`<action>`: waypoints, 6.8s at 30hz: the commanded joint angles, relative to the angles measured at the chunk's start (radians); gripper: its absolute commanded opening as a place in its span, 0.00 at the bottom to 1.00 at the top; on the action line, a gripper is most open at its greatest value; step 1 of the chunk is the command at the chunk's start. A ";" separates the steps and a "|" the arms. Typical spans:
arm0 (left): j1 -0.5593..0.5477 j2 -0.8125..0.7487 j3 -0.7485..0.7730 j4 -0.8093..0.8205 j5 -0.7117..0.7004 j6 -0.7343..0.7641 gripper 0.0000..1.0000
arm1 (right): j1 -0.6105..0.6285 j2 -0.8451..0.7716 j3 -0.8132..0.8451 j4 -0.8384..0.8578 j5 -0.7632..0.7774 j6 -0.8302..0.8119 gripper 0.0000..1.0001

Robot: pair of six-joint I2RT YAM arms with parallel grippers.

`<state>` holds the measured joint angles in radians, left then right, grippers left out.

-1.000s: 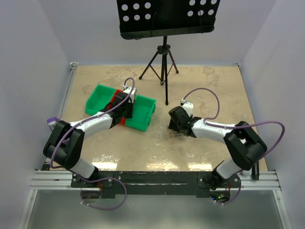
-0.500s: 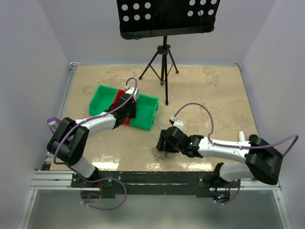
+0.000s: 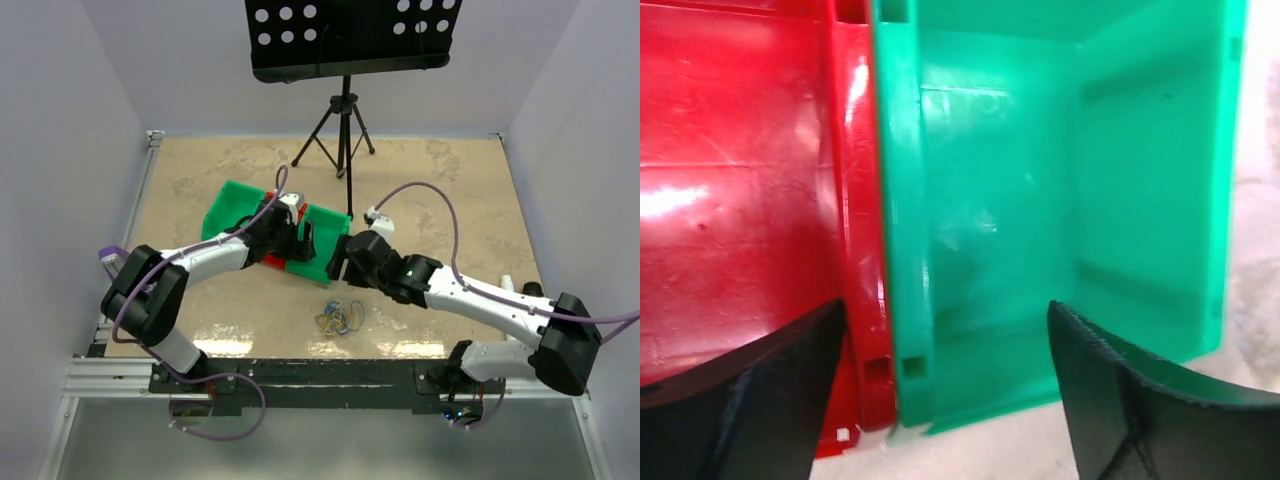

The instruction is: Untangle the cables

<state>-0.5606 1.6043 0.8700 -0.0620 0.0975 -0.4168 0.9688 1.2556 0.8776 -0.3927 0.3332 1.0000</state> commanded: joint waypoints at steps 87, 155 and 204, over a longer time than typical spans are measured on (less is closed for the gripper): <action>-0.257 -0.204 0.058 -0.655 0.611 1.214 1.00 | 0.005 -0.070 -0.333 0.095 -0.083 0.020 0.55; -0.467 -0.109 -0.088 -0.345 0.619 1.343 0.24 | -0.059 -0.009 -0.308 0.167 -0.043 0.089 0.05; -0.013 -0.710 -0.058 -0.697 0.111 1.112 0.00 | -0.058 -0.476 0.432 -0.635 0.677 0.265 0.00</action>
<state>-0.5880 0.8959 0.8696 -0.7643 0.3313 0.6914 0.9123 0.7830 1.1965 -0.8665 0.7975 1.2247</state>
